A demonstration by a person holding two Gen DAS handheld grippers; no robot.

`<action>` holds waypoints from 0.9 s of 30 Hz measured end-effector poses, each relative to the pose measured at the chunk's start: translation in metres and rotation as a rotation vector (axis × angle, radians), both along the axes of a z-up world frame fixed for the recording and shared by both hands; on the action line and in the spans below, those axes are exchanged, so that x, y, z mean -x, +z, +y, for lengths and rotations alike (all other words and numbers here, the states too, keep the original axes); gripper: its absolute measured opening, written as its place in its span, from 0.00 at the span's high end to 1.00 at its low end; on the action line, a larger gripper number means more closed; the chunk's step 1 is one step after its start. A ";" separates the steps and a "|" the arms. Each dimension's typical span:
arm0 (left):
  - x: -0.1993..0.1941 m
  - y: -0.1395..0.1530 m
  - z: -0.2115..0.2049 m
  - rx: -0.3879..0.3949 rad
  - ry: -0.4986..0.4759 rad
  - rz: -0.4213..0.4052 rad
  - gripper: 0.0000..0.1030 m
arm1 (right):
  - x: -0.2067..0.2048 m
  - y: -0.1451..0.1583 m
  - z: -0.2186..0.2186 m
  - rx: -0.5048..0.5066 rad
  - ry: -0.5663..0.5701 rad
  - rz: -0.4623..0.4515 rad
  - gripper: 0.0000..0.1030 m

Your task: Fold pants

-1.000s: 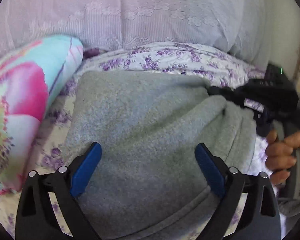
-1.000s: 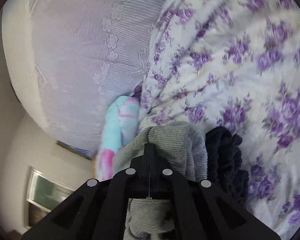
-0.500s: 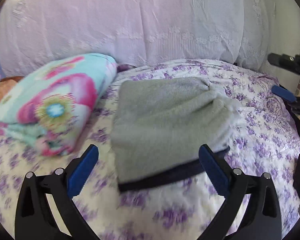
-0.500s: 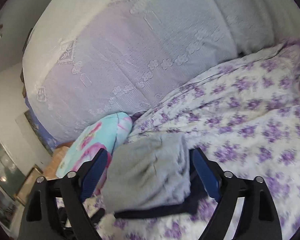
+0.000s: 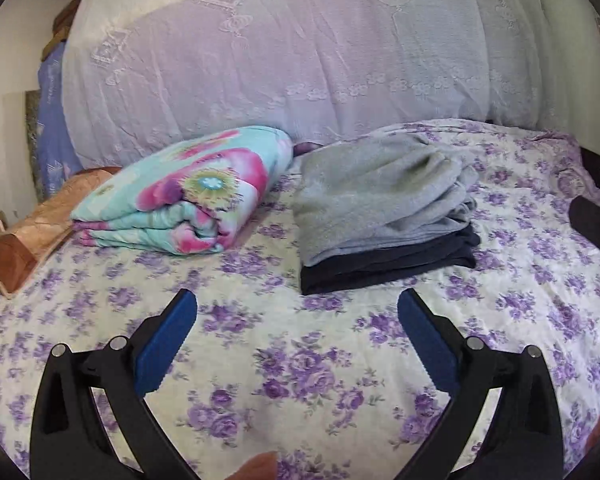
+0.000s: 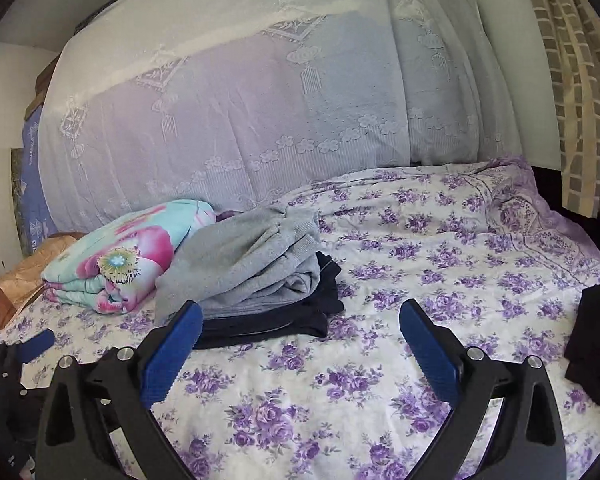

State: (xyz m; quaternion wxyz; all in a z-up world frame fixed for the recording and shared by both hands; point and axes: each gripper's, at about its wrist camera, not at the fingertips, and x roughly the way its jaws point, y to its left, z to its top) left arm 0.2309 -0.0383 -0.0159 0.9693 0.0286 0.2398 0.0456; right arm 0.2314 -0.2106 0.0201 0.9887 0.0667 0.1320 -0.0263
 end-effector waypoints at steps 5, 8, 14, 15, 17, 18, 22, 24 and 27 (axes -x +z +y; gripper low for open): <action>-0.014 -0.005 0.002 0.060 -0.026 0.080 0.04 | 0.002 -0.009 0.007 0.024 0.060 0.027 0.03; -0.014 -0.007 0.004 0.042 -0.002 0.084 0.04 | 0.002 -0.011 0.008 0.029 0.073 0.050 0.03; -0.011 -0.005 0.006 0.057 -0.005 0.079 0.04 | 0.001 -0.015 0.010 0.024 0.070 0.079 0.03; -0.010 -0.005 0.006 0.055 -0.005 0.075 0.04 | 0.001 -0.015 0.011 0.029 0.072 0.079 0.03; -0.009 -0.004 0.006 0.057 -0.012 0.070 0.04 | 0.001 -0.016 0.013 0.039 0.075 0.082 0.03; -0.009 -0.004 0.005 0.061 -0.018 0.072 0.04 | 0.001 -0.017 0.014 0.041 0.077 0.084 0.03; -0.011 -0.006 0.004 0.052 -0.015 0.085 0.04 | 0.000 -0.018 0.014 0.038 0.079 0.089 0.03; -0.011 -0.007 0.002 0.034 -0.007 0.081 0.04 | 0.000 -0.019 0.014 0.036 0.079 0.092 0.03; -0.009 -0.007 0.000 0.028 -0.010 0.079 0.04 | -0.001 -0.019 0.014 0.035 0.081 0.095 0.03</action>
